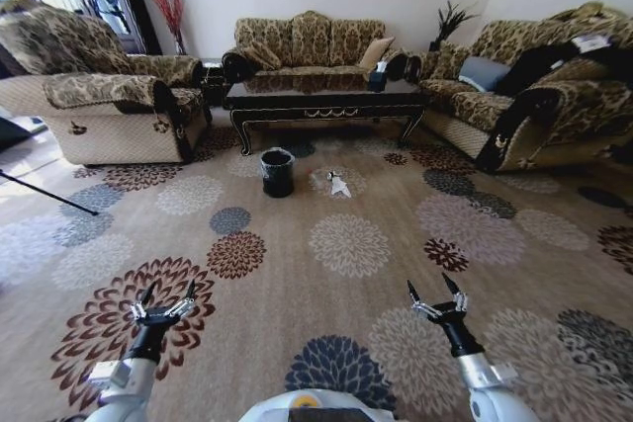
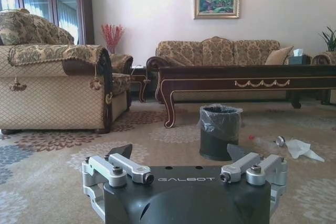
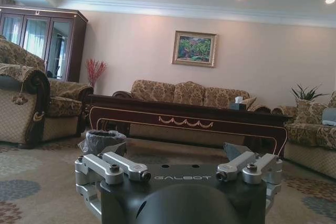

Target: Move to the front of the table and pick up the trash from the floor, then place it into the trash bin.

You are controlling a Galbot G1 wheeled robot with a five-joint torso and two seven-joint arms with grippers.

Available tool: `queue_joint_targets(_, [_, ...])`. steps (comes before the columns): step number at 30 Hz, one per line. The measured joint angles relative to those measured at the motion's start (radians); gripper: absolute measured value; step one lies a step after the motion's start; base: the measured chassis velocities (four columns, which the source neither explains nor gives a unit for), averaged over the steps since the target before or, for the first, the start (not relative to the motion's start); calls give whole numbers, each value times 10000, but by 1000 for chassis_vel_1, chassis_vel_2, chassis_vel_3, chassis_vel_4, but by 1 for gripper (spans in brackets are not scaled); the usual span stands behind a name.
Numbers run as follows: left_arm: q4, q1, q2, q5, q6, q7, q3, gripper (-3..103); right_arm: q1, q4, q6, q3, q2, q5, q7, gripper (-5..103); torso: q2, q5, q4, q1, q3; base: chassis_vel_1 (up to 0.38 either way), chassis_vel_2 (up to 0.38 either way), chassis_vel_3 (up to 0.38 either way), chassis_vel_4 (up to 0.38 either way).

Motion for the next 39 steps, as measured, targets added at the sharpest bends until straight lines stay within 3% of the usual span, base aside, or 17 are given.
queue_joint_targets(16, [180, 154, 170, -128, -221, -5, -88, 100, -151, -21, 164, 65, 97, -43, -43, 100, -441, 0, 0, -3, -546, 0, 0, 0, 0])
queue_joint_targets(39, [114, 56, 16, -425, -652, -145, -35, 100, -80, -151, 318, 93, 66, 69, -375, 100, -441, 0, -1, -4, -503, 0, 0, 0, 0])
